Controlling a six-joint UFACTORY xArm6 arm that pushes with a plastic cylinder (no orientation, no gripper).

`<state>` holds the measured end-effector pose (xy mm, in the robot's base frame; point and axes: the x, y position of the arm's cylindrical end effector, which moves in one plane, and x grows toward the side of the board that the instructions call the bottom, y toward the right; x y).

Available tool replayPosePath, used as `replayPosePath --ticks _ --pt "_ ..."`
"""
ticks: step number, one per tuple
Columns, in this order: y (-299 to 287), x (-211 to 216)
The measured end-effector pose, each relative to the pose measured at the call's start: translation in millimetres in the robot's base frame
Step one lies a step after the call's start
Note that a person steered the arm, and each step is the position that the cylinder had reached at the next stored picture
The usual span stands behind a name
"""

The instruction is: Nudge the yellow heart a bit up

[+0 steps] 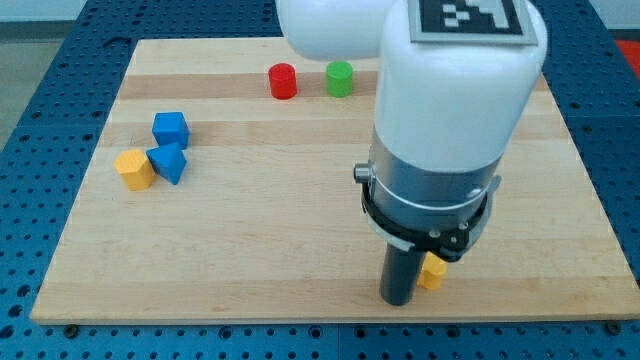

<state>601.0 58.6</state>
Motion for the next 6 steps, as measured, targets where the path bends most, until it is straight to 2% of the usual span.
replayPosePath --ticks 1,2,3,5,6 --pt "-11 -27" --pt "21 -44" --pt "47 -26" --pt "-16 -3" --pt "0 18"
